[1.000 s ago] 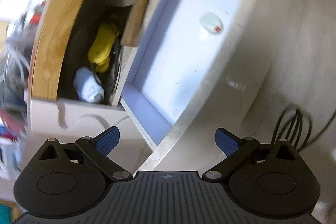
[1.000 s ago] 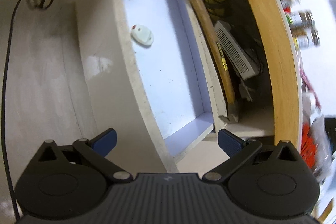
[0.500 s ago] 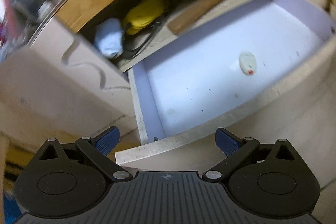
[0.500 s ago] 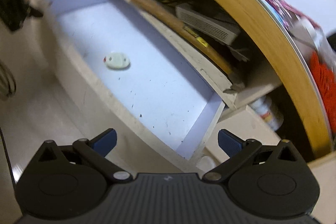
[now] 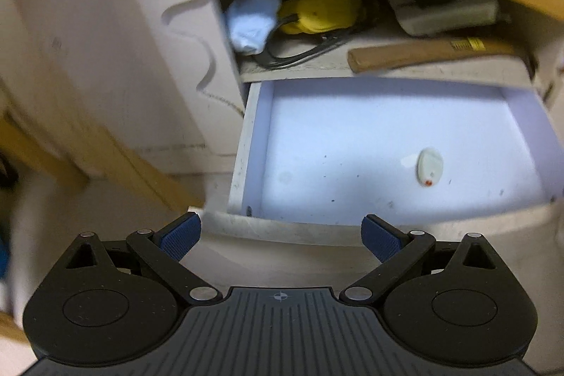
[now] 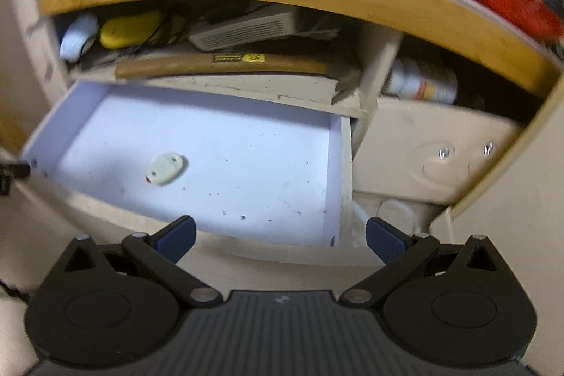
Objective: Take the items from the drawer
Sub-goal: 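Withdraw both grippers and turn them upright above the open drawer, then lower the left gripper onto the white plastic piece in the drawer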
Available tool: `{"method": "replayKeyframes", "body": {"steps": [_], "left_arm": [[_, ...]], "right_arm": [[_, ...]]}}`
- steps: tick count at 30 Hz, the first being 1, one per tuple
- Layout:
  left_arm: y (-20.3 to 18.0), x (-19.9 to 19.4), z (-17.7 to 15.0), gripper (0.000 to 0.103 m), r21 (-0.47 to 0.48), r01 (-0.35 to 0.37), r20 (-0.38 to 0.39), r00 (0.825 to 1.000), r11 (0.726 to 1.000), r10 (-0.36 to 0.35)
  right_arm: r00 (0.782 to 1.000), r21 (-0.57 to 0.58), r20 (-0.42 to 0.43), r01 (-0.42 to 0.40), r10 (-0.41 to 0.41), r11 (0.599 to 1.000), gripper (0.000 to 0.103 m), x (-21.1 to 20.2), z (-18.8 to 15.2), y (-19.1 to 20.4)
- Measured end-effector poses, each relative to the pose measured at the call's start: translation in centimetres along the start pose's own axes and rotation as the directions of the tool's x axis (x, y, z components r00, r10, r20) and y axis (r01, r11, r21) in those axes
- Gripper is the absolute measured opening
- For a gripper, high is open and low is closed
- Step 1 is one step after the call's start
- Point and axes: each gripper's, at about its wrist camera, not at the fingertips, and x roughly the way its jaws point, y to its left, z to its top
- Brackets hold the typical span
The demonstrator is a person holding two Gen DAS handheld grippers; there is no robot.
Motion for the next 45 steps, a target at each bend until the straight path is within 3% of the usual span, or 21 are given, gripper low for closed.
{"method": "replayKeyframes", "body": {"steps": [5,24,35,45], "left_arm": [[0.4,0.0,0.0,0.101,-0.057,0.026,-0.005,1.000,0.998,-0.026],[-0.8,-0.6,0.3,0.101,-0.031,0.096,0.016,0.995,0.995,-0.096],[-2.8,-0.5,0.7,0.101,0.023,0.156,0.004,0.988,0.988,-0.156],[-4.7,2.1,2.1,0.101,0.063,0.201,-0.022,0.980,0.978,-0.200]], "right_arm": [[0.999,0.077,-0.012,-0.043,0.044,0.996,0.103,0.0,-0.2,-0.3],[1.000,0.053,-0.002,-0.026,0.026,0.998,0.103,0.0,-0.1,0.0],[1.000,0.049,-0.015,-0.014,0.015,0.999,0.103,0.4,0.7,0.2],[1.000,0.058,-0.025,-0.001,0.003,0.998,0.103,1.2,0.9,-0.2]]}}
